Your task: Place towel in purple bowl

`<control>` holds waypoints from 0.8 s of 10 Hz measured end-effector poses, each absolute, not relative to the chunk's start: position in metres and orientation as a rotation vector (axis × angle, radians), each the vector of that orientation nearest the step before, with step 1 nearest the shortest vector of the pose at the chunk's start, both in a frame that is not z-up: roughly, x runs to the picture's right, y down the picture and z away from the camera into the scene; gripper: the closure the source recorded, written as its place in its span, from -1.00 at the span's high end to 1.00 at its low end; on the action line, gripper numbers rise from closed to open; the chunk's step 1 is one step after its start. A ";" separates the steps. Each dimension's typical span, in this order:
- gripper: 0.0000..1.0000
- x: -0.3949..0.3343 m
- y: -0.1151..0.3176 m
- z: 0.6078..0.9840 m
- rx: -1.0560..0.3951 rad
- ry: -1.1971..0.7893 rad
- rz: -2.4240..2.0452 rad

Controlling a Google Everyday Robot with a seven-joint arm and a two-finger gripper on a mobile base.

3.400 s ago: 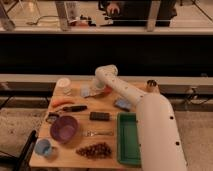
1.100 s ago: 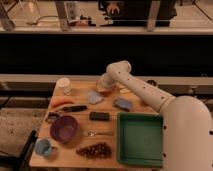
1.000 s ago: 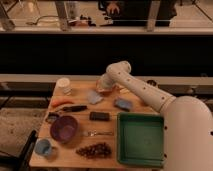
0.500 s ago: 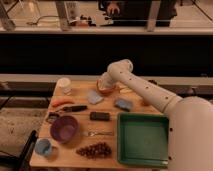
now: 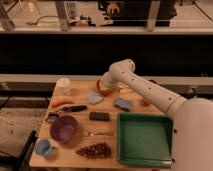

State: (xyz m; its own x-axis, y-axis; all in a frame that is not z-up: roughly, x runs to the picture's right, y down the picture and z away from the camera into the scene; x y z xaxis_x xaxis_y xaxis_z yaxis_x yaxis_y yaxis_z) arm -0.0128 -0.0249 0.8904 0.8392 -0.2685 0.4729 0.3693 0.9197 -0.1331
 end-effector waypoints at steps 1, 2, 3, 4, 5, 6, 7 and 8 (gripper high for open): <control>0.30 -0.016 -0.024 0.891 -0.228 -0.469 -0.347; 0.52 -0.017 -0.023 0.891 -0.231 -0.473 -0.356; 0.59 -0.016 -0.023 0.891 -0.236 -0.479 -0.362; 0.60 -0.017 -0.021 0.892 -0.244 -0.493 -0.374; 0.60 -0.020 -0.020 0.891 -0.250 -0.506 -0.387; 0.60 -0.024 -0.019 0.891 -0.256 -0.523 -0.401; 0.60 -0.027 -0.018 0.891 -0.261 -0.537 -0.411; 0.60 -0.029 -0.017 0.890 -0.264 -0.554 -0.419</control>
State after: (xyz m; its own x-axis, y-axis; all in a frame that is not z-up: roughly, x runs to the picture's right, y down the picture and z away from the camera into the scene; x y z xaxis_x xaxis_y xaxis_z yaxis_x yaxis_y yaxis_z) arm -0.0286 -0.0174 0.8903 0.7697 -0.3117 0.5571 0.4515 0.8828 -0.1299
